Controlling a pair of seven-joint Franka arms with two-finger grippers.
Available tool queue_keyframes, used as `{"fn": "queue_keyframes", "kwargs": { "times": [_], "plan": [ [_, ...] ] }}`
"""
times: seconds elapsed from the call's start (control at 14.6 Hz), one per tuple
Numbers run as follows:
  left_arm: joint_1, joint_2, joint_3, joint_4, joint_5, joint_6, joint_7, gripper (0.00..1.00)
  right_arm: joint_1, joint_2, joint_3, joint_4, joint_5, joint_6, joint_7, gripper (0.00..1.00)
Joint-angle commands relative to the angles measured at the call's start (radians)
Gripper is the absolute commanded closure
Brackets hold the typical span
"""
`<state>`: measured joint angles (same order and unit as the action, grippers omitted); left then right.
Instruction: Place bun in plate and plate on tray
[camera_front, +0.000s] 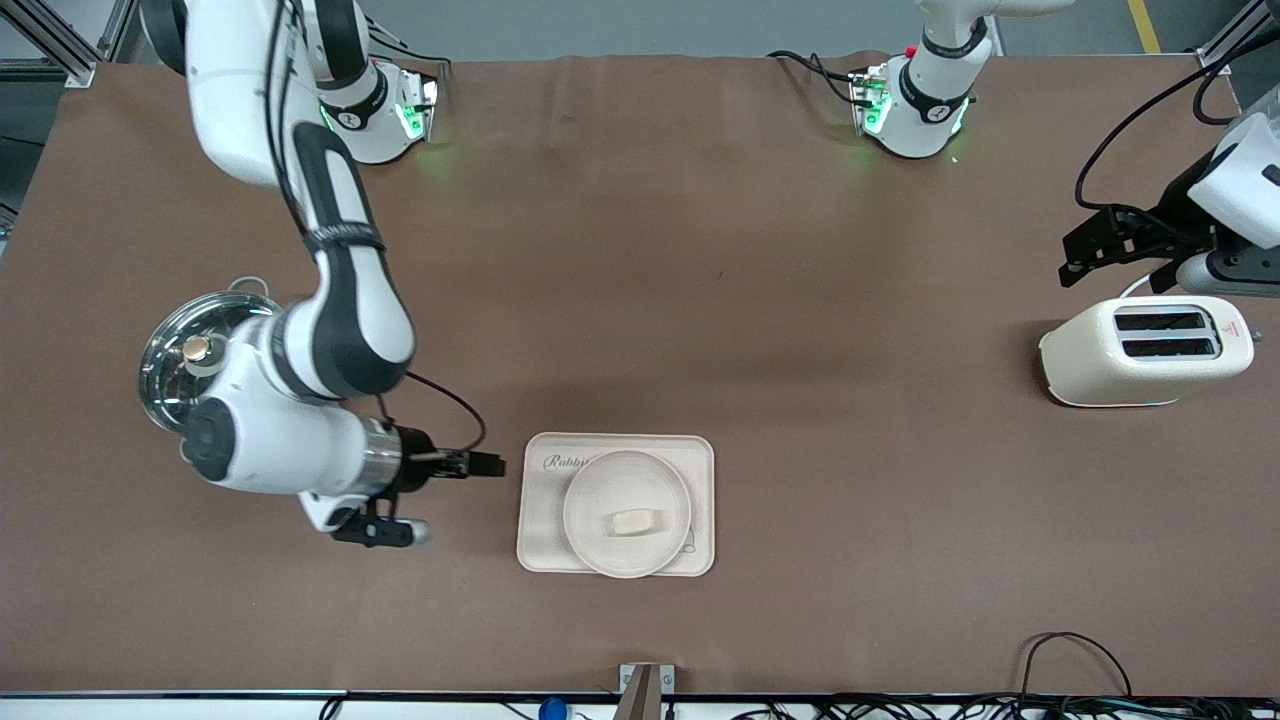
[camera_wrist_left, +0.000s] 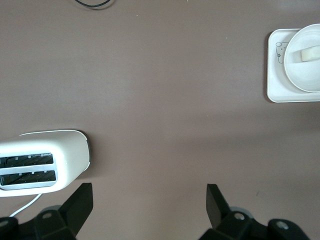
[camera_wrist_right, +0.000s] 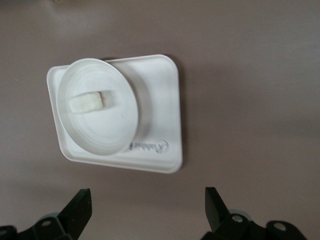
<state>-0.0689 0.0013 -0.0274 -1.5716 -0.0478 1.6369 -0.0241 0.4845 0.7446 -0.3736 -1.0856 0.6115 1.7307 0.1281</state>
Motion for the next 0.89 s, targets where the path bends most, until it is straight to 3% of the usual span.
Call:
{"fn": "queue_keyframes", "kwargs": {
  "times": [0.0, 0.14, 0.41, 0.61, 0.82],
  "plan": [
    [0.001, -0.006, -0.016, 0.007, -0.009, -0.008, -0.016, 0.0, 0.002, -0.163, 0.004, -0.054, -0.198, -0.118, 0.002, 0.0],
    [0.003, -0.007, -0.026, 0.007, -0.009, -0.008, -0.048, 0.0, 0.002, -0.275, 0.005, -0.106, -0.338, -0.183, -0.005, 0.0],
    [0.003, -0.004, -0.028, 0.01, -0.007, -0.008, -0.057, 0.0, -0.035, -0.543, 0.002, -0.353, -0.433, -0.184, -0.096, 0.0],
    [0.008, -0.004, -0.028, 0.01, -0.007, -0.008, -0.057, 0.0, -0.037, -0.715, 0.005, -0.483, -0.588, -0.181, -0.099, 0.0],
    [0.009, -0.003, -0.028, 0.01, -0.007, -0.005, -0.057, 0.0, -0.035, -0.79, 0.005, -0.545, -0.596, -0.192, -0.1, 0.0]
  ]
}}
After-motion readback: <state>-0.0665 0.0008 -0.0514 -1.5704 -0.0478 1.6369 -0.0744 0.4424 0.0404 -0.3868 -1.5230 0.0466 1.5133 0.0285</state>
